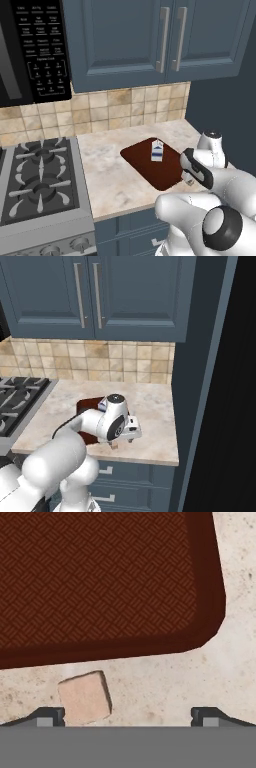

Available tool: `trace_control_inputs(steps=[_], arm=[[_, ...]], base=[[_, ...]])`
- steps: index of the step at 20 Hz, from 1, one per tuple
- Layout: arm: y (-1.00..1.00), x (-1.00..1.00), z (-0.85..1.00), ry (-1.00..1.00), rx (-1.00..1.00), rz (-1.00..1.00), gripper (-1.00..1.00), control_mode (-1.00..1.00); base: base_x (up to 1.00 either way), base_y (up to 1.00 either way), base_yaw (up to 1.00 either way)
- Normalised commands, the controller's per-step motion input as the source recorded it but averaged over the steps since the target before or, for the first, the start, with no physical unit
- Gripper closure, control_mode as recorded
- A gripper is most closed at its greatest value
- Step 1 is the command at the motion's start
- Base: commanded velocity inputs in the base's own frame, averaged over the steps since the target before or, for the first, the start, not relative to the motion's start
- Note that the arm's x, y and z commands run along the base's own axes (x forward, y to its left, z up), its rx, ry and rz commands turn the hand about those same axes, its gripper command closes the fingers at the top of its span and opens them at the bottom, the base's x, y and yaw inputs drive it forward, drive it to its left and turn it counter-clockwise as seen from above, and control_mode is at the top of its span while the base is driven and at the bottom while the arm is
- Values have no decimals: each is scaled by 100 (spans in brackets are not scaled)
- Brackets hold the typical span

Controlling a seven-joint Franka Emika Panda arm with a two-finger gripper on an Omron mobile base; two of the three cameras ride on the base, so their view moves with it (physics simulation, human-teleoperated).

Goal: Take out the milk from the fridge and place it on the tray on the counter. Then take the sugar cube near the tray and place it in the tray.

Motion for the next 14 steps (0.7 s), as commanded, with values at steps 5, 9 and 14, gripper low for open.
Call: trace_control_inputs(steps=[5, 9, 14], arm=[[14, 0, -2, 0, 0, -5, -100, -100], [16, 0, -9, 0, 0, -3, -100, -100], [4, -4, -25, 0, 0, -1, -100, -100]], base=[[0, 0, 0], [0, 0, 0], [0, 0, 0]])
